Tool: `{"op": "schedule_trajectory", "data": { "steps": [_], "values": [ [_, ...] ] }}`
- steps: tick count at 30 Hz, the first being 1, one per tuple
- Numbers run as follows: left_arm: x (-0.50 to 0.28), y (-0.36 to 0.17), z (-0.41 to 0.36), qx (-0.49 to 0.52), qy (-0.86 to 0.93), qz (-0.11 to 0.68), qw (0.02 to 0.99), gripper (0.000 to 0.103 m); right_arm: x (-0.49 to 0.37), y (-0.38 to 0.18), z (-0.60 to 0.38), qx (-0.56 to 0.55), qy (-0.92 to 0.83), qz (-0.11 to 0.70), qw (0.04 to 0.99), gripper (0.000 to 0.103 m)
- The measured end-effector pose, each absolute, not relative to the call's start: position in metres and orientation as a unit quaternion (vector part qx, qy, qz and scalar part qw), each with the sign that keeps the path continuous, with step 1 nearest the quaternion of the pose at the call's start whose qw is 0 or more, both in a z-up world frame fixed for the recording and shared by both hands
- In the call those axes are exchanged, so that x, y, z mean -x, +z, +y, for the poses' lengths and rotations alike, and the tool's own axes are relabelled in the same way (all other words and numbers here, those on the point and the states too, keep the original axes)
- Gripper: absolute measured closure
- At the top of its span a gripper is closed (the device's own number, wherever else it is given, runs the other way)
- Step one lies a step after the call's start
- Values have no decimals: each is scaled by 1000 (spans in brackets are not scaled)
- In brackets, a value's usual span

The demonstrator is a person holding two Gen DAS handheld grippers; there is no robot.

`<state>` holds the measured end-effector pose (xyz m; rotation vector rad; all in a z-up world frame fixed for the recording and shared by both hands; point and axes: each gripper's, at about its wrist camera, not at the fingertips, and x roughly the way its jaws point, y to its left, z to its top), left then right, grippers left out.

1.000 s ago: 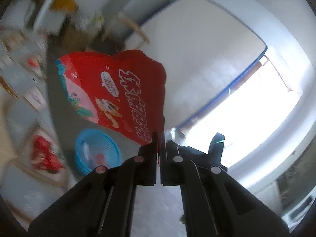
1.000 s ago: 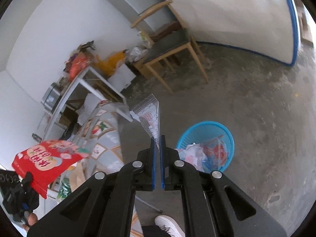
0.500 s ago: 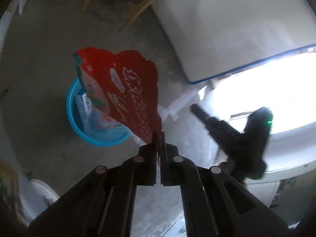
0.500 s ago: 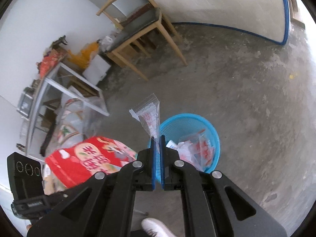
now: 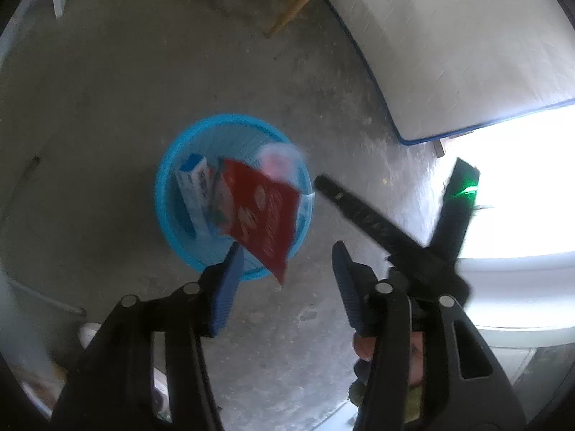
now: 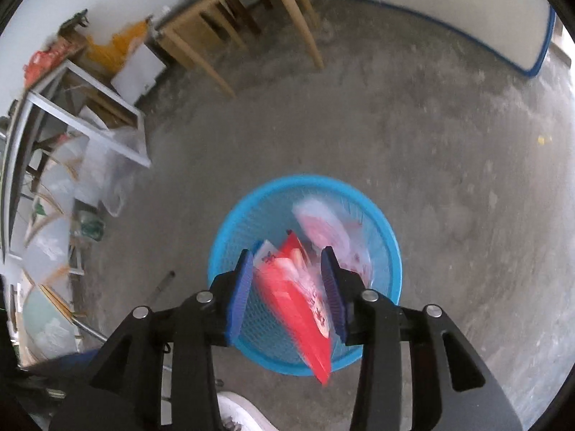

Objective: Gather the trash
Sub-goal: 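Open both grippers over the blue wastebasket to drop both bags, then move both grippers back from the basket to the table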

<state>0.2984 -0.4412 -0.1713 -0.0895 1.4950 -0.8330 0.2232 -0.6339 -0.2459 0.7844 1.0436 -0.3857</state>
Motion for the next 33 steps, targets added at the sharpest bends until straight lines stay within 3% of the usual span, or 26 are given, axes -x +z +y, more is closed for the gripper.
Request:
{"op": "schedule_trajectory", "data": {
  "steps": [8,16,19,24,33],
  "values": [
    [-294,-115,-405,40,-376,618,689,46,-200,-243,-629,-358,-183,480,779,57],
    [-271,-45,-342,65,-404,549,729,37,-162,-202,-618,-344,-172,466,797,55],
    [-250,-18,-310,65,-408,510,755,34,-149,-177,-603,-331,-157,457,810,52],
    [-217,3,-262,57,-405,460,788,27,-132,-123,-571,-316,-107,422,843,36],
    [-175,16,-156,61,-358,397,843,20,-145,-30,-487,-281,1,389,877,27]
  ]
}}
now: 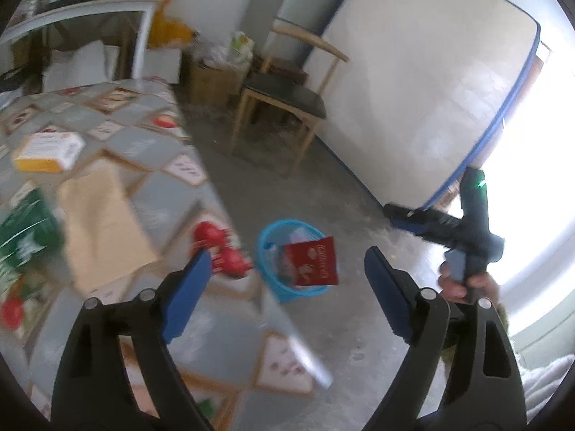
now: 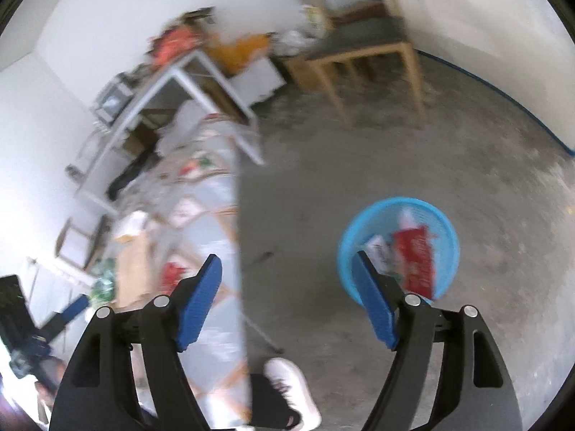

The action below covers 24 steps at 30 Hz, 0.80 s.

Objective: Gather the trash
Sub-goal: 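Move both grippers back from the basket to the table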

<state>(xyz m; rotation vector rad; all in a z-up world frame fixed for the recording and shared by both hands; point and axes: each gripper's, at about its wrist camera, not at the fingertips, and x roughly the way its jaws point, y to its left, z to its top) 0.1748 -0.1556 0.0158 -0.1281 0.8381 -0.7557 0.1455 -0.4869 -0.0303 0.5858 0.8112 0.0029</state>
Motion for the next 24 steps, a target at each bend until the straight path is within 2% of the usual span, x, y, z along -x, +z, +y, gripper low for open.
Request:
{"op": "schedule_trajectory", "data": {
  "steps": [7,15,20,24],
  "values": [
    [-153,-1,-68,76,-309,382,868,20,-181,3,-386,-210,79,405,886,21],
    [-136,-32,23,119,-233,375,889,20,-233,3,-271,-92,147,441,881,18],
    [-135,-45,58,147,-210,372,892,20,-267,-12,-195,78,193,426,881,11],
    [-136,-47,75,159,-203,367,894,20,-295,-40,-156,196,210,425,859,11]
  ]
}}
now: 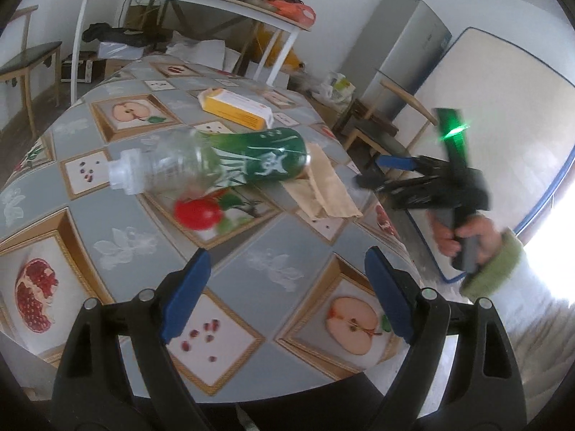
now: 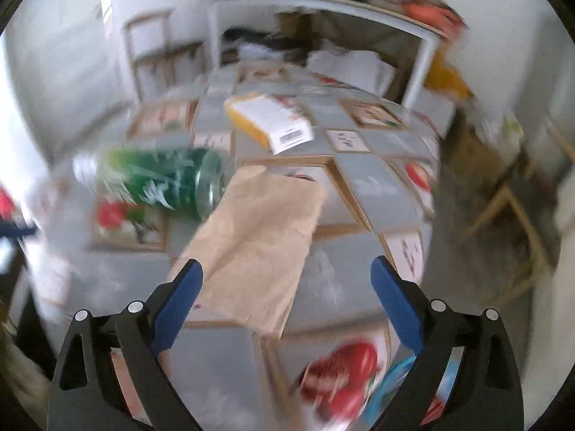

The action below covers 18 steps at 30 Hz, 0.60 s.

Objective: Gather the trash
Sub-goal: 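Move both grippers back from the basket to the table, then grasp the crumpled brown paper bag with the right gripper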

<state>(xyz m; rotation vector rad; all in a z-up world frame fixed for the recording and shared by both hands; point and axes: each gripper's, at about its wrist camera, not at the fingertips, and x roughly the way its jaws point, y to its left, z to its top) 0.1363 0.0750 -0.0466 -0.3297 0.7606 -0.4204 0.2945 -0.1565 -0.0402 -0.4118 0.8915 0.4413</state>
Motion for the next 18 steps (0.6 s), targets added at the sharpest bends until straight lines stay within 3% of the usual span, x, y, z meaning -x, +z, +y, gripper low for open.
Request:
{"op": "schedule_trajectory", "data": {
  "steps": [13,16,18],
  "values": [
    [-142,-51,86,162,-212,358,895,20,-340,-90,-135,167,249,477,826,13],
    [-143,-53,86,168,-217,361,891,20,-335,-89,-139,141,251,484,826,30],
    [-144,-55,86,170,-217,364,890,20,-331,-89,-138,131,248,483,829,47]
  ]
}}
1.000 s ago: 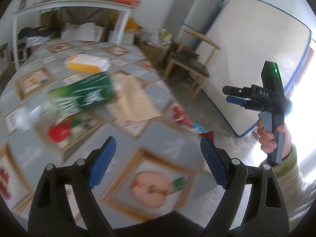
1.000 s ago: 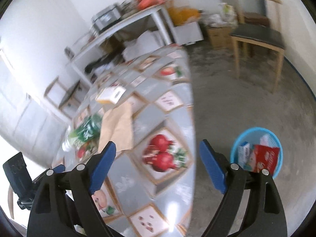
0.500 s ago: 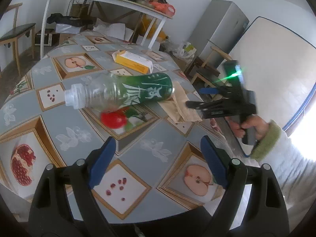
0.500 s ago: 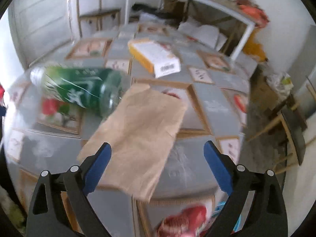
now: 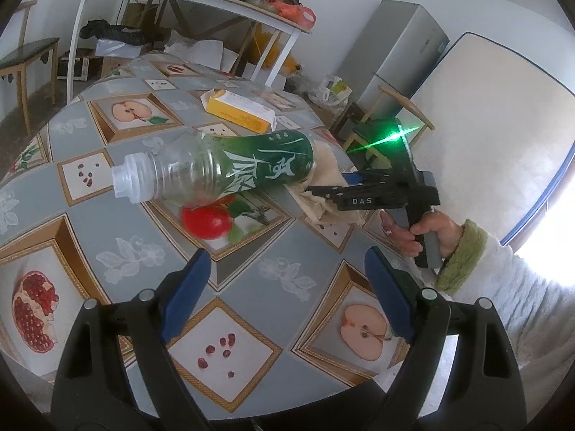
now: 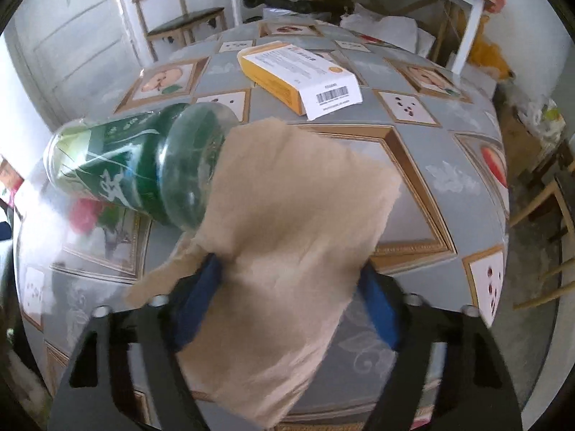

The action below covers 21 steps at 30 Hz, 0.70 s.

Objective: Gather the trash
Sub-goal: 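Grasp the crumpled brown paper bag with the right gripper, then grasp and lift the green-label bottle with the left gripper while the right holds the paper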

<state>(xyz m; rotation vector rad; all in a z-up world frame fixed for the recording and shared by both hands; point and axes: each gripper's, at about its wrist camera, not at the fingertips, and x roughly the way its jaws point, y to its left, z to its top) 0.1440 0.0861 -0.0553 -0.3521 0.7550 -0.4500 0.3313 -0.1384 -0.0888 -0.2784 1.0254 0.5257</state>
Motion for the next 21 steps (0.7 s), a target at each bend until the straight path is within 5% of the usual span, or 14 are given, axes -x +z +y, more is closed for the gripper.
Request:
{"op": "schedule_trajectory", "data": {
  "steps": [8,21],
  "values": [
    [-143,-55,85,171,-216,361,891,20,-324,-87,-158,71,203,499,840,92],
    [-183,-11,68,52,-214,320,921,20,-272,-87,-196,-17,180,527,830,96]
  ]
}}
